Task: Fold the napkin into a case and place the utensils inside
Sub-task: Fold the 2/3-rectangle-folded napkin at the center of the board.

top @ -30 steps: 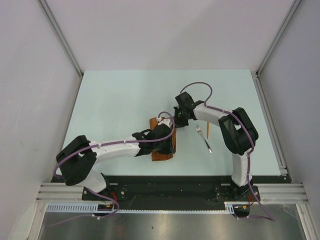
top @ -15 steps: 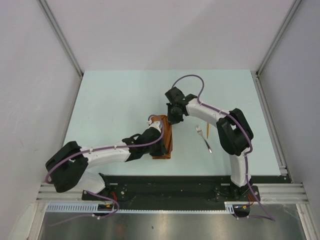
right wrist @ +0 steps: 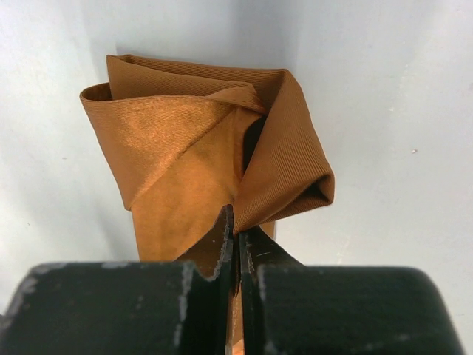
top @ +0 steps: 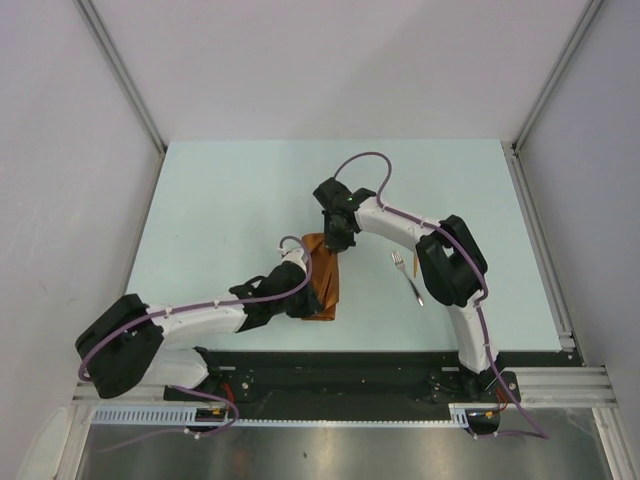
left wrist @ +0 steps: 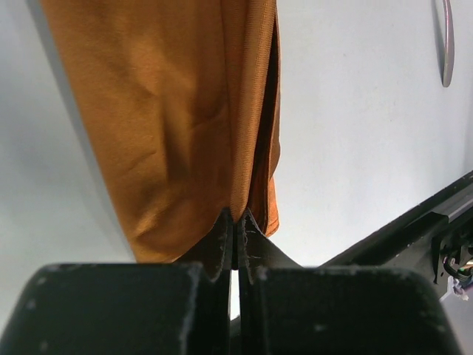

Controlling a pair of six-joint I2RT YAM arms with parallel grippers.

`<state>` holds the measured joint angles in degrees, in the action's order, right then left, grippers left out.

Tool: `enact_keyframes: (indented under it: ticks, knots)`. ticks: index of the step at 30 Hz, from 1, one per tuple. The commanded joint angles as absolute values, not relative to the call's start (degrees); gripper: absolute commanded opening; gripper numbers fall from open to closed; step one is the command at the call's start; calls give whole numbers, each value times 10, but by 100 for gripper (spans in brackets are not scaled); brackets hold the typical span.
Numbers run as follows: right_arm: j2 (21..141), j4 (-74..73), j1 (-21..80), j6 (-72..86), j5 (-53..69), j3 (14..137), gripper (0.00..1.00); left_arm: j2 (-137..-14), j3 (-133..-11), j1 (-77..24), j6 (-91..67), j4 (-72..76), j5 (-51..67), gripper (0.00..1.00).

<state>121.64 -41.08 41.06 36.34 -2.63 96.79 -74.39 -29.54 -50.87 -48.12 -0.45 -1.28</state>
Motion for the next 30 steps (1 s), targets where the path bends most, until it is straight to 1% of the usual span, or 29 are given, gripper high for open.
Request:
enact_keyframes:
  ticks: [1,6,11,13,14,16,21,22,24,25,27,28,29,30]
  knots:
    - [1233,-414,410,380,-55,1012,0,-711,-267,-501,-492,-13,-13,0]
    - [1254,-414,415,378,-38,1042,0,-704,-245,-496,-501,-13,-13,0]
    - [1272,-414,420,375,-27,1070,4,-693,-229,-488,-503,-12,-19,0]
    - [1274,-415,423,371,-25,1076,9,-690,-222,-483,-502,-11,-21,0]
    - [1274,-414,424,368,-25,1079,14,-690,-217,-482,-502,-11,-21,0]
    - [1271,-410,426,367,-26,1078,21,-689,-212,-479,-502,-3,-20,0]
    - [1271,-389,427,352,-6,1079,32,-695,-202,-475,-502,-3,-16,0]
    - [1273,-376,427,352,-5,1078,36,-696,-200,-475,-503,15,-16,0]
    - [1280,-368,427,349,26,1084,38,-696,-199,-473,-503,17,-14,0]
    - [1281,-360,428,349,31,1084,42,-695,-197,-473,-504,18,-15,0]
    - [1284,-346,428,348,53,1084,44,-693,-195,-472,-503,18,-12,0]
    - [1287,-333,427,345,62,1084,48,-691,-195,-472,-503,18,-12,0]
    - [1292,-330,426,345,72,1085,49,-688,-193,-471,-501,15,-12,0]
    - [1294,-329,426,342,85,1087,50,-681,-193,-471,-499,11,-15,3]
